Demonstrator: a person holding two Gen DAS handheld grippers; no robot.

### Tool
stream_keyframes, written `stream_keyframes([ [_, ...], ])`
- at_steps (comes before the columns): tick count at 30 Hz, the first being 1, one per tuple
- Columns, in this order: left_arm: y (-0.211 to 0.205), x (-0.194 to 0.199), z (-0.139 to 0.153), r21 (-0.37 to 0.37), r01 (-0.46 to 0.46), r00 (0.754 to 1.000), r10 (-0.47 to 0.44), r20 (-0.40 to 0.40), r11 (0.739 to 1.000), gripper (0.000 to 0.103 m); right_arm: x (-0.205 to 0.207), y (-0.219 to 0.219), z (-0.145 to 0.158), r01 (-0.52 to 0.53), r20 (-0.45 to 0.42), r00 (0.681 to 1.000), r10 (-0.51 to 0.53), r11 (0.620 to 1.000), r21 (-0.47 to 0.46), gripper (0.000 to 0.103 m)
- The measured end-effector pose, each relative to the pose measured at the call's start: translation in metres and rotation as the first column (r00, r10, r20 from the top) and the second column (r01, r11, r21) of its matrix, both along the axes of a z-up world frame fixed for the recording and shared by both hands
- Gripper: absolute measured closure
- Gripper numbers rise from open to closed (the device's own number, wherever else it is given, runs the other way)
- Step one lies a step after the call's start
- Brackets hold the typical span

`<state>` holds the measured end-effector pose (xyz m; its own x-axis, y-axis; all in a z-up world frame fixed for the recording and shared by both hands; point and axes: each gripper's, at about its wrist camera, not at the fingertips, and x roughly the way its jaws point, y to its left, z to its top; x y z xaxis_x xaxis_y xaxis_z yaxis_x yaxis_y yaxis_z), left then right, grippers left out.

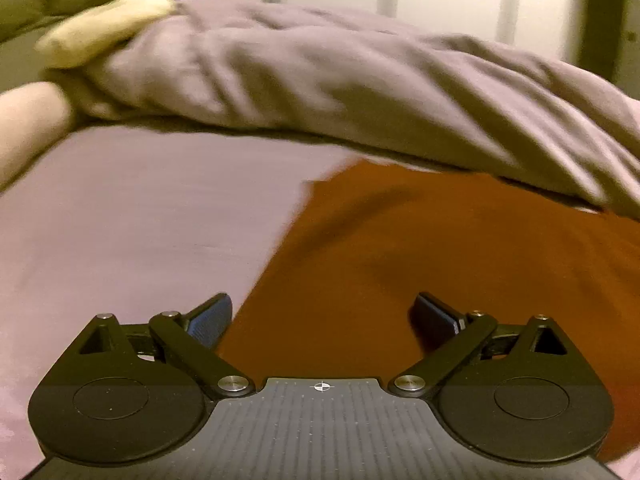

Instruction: Fold small clothes

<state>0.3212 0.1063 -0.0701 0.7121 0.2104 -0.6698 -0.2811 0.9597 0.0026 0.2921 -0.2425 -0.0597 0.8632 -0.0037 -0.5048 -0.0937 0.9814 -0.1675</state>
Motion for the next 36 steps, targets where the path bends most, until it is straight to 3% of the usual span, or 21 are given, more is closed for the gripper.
stream_keyframes([
  [4,0.039,-0.015,0.012,-0.065,-0.055,0.998,0.054,-0.021,0.996,0.003,-0.006,-0.039,0.008,0.117,-0.033,0.993,-0.115,0.992,0.052,0.053],
  [7,0.055,-0.029,0.019,-0.106,-0.043,0.999,0.040,-0.036,0.993,0.004,-0.020,-0.031,0.018,0.182,0.013,0.983,-0.182,0.983,-0.025,0.054],
  [10,0.060,-0.039,0.016,-0.275,0.034,0.995,-0.057,-0.076,0.961,0.007,-0.041,-0.028,0.028,0.176,0.034,0.983,-0.178,0.983,0.053,0.054],
  [13,0.056,-0.040,0.013,-0.356,0.095,0.987,-0.136,-0.091,0.930,0.015,-0.063,-0.017,0.029,0.138,-0.002,0.990,-0.139,0.984,0.116,0.054],
  [16,0.050,-0.036,0.009,-0.394,0.101,0.985,-0.148,-0.090,0.914,0.031,-0.077,0.003,0.020,0.071,-0.043,0.997,-0.067,0.994,0.089,0.054],
  [17,0.049,-0.033,0.009,-0.413,0.109,0.983,-0.160,-0.091,0.904,0.045,-0.078,0.008,0.017,0.061,-0.055,0.997,-0.056,0.995,0.079,0.057],
  [18,0.049,-0.030,0.008,-0.433,0.108,0.981,-0.166,-0.097,0.895,0.051,-0.080,0.013,0.016,0.058,-0.065,0.996,-0.053,0.995,0.084,0.061],
  [19,0.047,-0.029,0.010,-0.437,0.109,0.981,-0.167,-0.097,0.893,0.051,-0.081,0.015,0.015,0.053,-0.077,0.996,-0.046,0.994,0.099,0.067],
  [22,0.049,-0.024,0.005,-0.442,0.107,0.979,-0.172,-0.108,0.890,0.045,-0.082,0.023,0.016,0.050,-0.086,0.996,-0.039,0.990,0.130,0.068],
  [26,0.057,-0.009,-0.001,-0.514,0.083,0.981,-0.162,-0.110,0.853,0.042,-0.084,0.025,0.016,0.051,-0.097,0.995,-0.037,0.989,0.140,0.068],
  [28,0.057,-0.004,-0.002,-0.520,0.082,0.980,-0.164,-0.114,0.850,0.049,-0.089,0.026,0.017,0.053,-0.103,0.994,-0.038,0.988,0.144,0.068],
  [32,0.062,0.000,0.001,-0.539,0.054,0.980,-0.147,-0.132,0.841,0.075,-0.098,0.027,0.019,0.049,-0.104,0.994,-0.033,0.987,0.150,0.068],
  [36,0.057,0.000,0.022,-0.511,0.066,0.983,-0.143,-0.112,0.857,0.080,-0.104,0.029,0.022,0.044,-0.089,0.996,-0.032,0.990,0.133,0.068],
])
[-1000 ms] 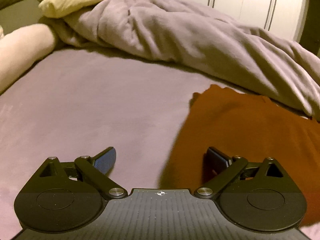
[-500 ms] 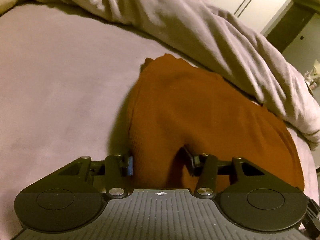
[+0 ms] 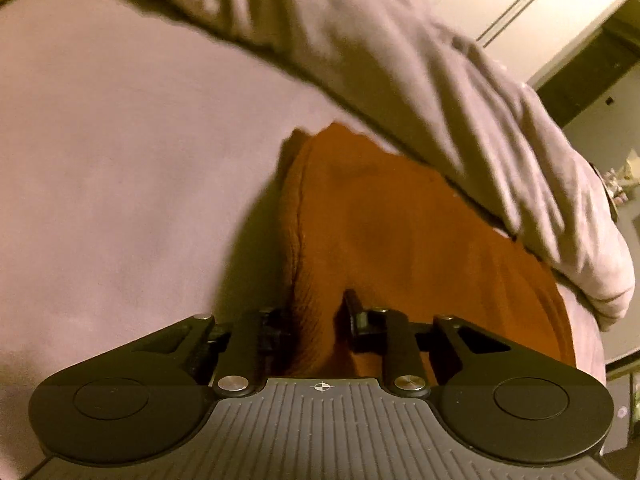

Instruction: Fold small clothes

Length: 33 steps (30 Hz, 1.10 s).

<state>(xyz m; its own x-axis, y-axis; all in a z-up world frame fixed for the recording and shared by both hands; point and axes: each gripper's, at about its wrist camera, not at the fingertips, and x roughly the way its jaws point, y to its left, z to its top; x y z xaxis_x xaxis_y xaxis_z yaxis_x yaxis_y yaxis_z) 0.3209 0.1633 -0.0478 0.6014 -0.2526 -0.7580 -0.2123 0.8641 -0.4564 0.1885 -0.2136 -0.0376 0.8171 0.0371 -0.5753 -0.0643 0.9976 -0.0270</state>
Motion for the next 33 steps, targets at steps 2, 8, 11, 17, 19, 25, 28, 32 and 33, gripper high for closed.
stream_keyframes([
  [2,-0.008,-0.002,0.016,0.030,0.013,0.999,-0.014,0.038,0.999,0.080,-0.001,0.000,0.000,0.014,0.007,1.000,-0.014,1.000,-0.028,0.068],
  [8,-0.050,-0.004,0.061,0.154,0.084,0.986,-0.105,0.131,0.984,0.081,0.001,-0.013,-0.004,0.098,-0.021,0.995,-0.099,0.994,-0.044,0.068],
  [11,-0.084,-0.006,0.076,0.242,0.133,0.971,-0.175,0.163,0.961,0.081,0.001,-0.019,-0.005,0.125,-0.030,0.991,-0.127,0.991,-0.053,0.068],
  [17,-0.169,-0.013,0.079,0.365,0.279,0.912,-0.364,0.189,0.888,0.082,-0.001,-0.036,-0.009,0.208,-0.045,0.976,-0.211,0.975,-0.076,0.068],
  [19,-0.198,-0.015,0.068,0.395,0.322,0.893,-0.414,0.175,0.861,0.082,-0.002,-0.041,-0.011,0.223,-0.055,0.972,-0.227,0.972,-0.078,0.068],
  [25,-0.251,-0.019,0.015,0.435,0.454,0.850,-0.524,0.049,0.778,0.075,-0.003,-0.054,-0.018,0.262,-0.078,0.959,-0.273,0.957,-0.125,0.068],
  [28,-0.241,-0.038,0.022,0.434,0.439,0.845,-0.525,0.097,0.787,0.061,-0.005,-0.058,-0.018,0.254,-0.077,0.961,-0.266,0.957,-0.141,0.068],
  [32,-0.203,-0.064,0.048,0.315,0.353,0.882,-0.426,0.203,0.881,0.052,-0.006,-0.059,-0.022,0.249,-0.069,0.963,-0.262,0.955,-0.161,0.068],
  [33,-0.195,-0.068,0.052,0.312,0.325,0.892,-0.399,0.212,0.893,0.049,-0.006,-0.058,-0.023,0.251,-0.066,0.962,-0.265,0.954,-0.164,0.068],
])
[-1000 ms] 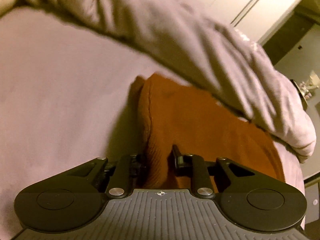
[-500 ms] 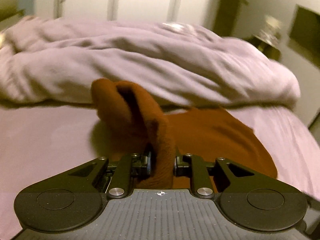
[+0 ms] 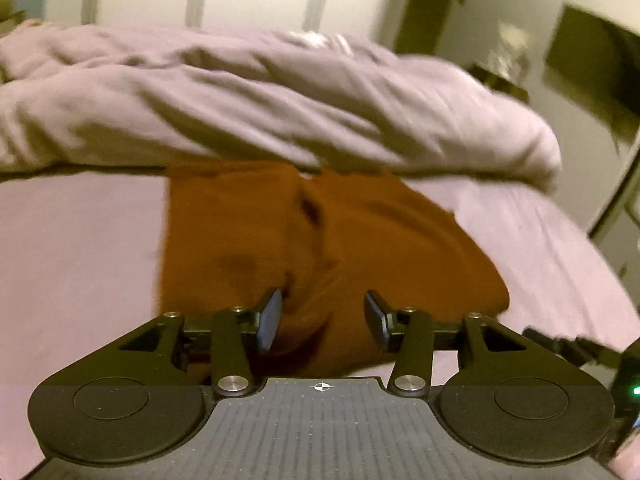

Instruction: Fold small clothes

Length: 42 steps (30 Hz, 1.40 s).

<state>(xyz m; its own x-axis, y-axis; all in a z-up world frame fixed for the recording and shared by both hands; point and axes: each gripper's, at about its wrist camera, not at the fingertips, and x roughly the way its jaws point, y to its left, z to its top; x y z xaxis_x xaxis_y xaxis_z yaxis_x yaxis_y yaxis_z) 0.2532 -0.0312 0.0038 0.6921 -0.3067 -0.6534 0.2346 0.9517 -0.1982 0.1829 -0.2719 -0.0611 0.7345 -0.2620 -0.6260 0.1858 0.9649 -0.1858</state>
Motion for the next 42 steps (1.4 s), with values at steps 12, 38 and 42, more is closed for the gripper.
stream_keyframes([
  [12,0.030,0.014,-0.027,0.080,-0.152,0.981,0.160,-0.105,0.985,0.048,-0.001,0.014,0.001,-0.012,-0.027,1.000,0.010,0.998,-0.064,0.067],
  [38,0.088,-0.050,-0.042,0.190,-0.305,0.940,0.327,-0.096,0.933,0.023,0.137,0.088,0.041,-0.210,-0.056,0.949,0.311,0.754,0.622,0.031],
  [42,0.091,-0.046,-0.046,0.189,-0.321,0.934,0.344,-0.102,0.928,0.023,0.153,0.100,0.033,-0.211,-0.077,0.941,0.329,0.751,0.625,0.045],
])
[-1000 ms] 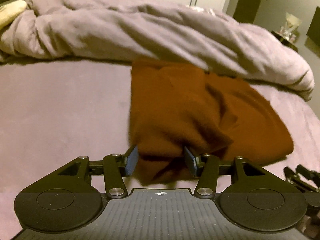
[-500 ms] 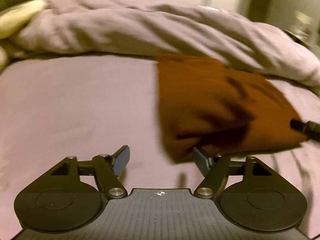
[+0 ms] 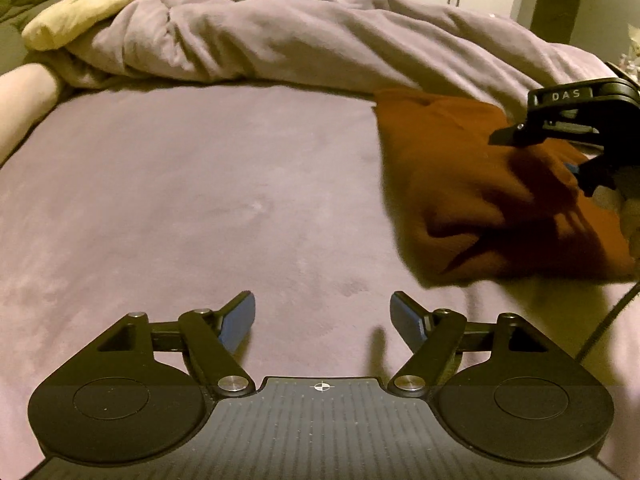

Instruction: Fold small clothes

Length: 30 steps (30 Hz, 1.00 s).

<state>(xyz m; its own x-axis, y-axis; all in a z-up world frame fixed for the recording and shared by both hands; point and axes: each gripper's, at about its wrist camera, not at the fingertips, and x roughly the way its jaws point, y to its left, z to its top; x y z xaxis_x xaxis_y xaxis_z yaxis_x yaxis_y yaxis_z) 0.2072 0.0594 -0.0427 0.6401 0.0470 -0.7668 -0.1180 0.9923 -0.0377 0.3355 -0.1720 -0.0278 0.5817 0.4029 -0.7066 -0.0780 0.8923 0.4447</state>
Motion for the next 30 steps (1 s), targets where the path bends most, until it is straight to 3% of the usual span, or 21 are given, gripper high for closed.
stream_keyframes([
  [4,-0.001,0.003,-0.004,0.011,-0.005,1.000,0.005,-0.011,1.000,0.022,0.008,0.009,-0.001,-0.028,0.010,1.000,0.028,0.998,-0.050,0.060],
  [9,-0.001,0.004,-0.008,0.025,-0.014,1.000,0.015,-0.021,1.000,0.020,0.013,0.012,-0.001,-0.057,0.015,0.998,0.058,0.994,-0.094,0.060],
  [10,-0.001,0.005,-0.007,0.024,-0.016,1.000,0.017,-0.022,1.000,0.020,0.012,0.014,0.000,-0.074,0.031,0.997,0.078,0.991,-0.115,0.072],
  [11,-0.001,0.005,-0.007,0.024,-0.016,1.000,0.016,-0.024,1.000,0.020,0.010,0.016,0.001,-0.087,0.050,0.994,0.096,0.984,-0.156,0.089],
  [16,-0.004,0.006,-0.003,0.037,-0.010,1.000,0.010,-0.012,0.999,0.019,-0.008,0.019,0.021,-0.133,0.160,0.970,0.185,0.947,-0.292,0.095],
  [19,-0.008,0.008,-0.001,0.042,0.003,1.000,-0.003,-0.006,0.999,0.019,-0.018,0.011,0.035,-0.117,0.216,0.957,0.192,0.940,-0.320,0.095],
  [25,-0.017,0.014,0.004,0.062,0.024,1.000,-0.025,0.008,0.998,0.018,-0.038,-0.022,0.053,-0.015,0.317,0.935,0.158,0.912,-0.410,0.098],
  [30,-0.022,0.023,0.005,0.052,0.025,1.000,-0.025,0.009,0.998,0.017,-0.045,-0.068,0.044,0.112,0.339,0.937,0.080,0.853,-0.510,0.098],
])
